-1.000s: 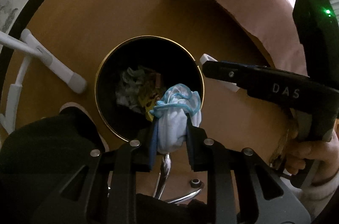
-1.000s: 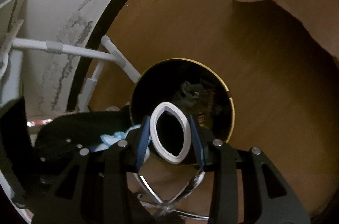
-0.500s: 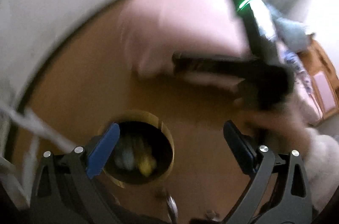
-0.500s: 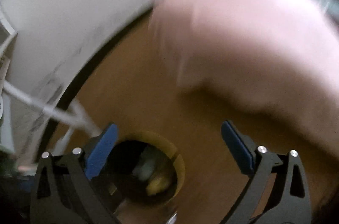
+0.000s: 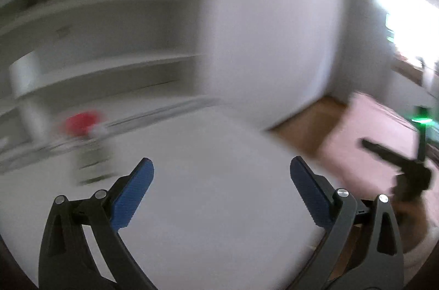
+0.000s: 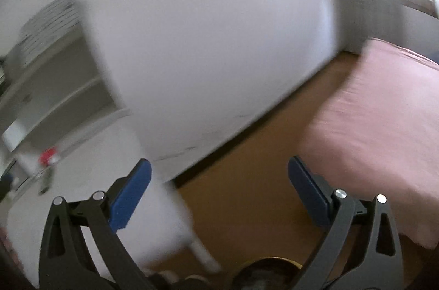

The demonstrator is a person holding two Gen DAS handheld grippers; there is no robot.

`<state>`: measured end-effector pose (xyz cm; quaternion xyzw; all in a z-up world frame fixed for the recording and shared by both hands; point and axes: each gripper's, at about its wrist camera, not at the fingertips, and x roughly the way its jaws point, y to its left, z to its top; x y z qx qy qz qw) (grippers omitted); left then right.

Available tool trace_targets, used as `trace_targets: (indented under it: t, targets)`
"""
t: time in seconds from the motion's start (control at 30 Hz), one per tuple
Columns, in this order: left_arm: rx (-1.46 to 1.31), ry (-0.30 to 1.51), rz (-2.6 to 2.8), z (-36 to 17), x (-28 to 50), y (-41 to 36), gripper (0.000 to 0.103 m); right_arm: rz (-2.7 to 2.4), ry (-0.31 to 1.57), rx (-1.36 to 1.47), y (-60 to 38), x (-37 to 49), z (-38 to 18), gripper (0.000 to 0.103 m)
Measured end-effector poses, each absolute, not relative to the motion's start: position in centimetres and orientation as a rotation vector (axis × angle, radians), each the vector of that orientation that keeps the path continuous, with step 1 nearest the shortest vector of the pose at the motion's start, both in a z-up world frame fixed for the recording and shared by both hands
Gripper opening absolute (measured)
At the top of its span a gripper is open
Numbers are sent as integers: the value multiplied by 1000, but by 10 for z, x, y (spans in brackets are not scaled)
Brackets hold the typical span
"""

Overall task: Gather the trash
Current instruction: 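Swing both grippers back toward the desk, then grasp the white printed plastic bag with left gripper while right grasps green-white cigarette pack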

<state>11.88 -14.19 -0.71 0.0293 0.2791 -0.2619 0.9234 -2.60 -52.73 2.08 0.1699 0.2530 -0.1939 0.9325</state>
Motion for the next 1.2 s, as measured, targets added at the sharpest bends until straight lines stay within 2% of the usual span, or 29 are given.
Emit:
trace_targets:
  t: [0.17,0.33,0.47,0.63,0.9,0.97,1.0,1.2]
  targets:
    - [17,700,-205,-32,184,-10,97,-170,557,195,-431,61,39,96]
    - [-8,748,-139,-44,213,52,97,48,663,118,-323,127,22,96]
    - [-3,804,-172,-53,252,60,97,161,756,42,-252,162,3,96]
    - [8,872,-243,-75,319,34,96,198,819,-40,-189,201,-15,96]
    - [56,872,-232,-90,361,13,96,221,884,-104,-160,241,-35,96]
    - [66,893,-229,-95,369,11,90,224,902,-100,-160,248,-38,96]
    - [60,901,-240,-96,373,10,81,224,912,-102,-159,251,-40,96]
    - [85,915,-257,-98,376,4,80,185,948,-92,-169,272,-44,96]
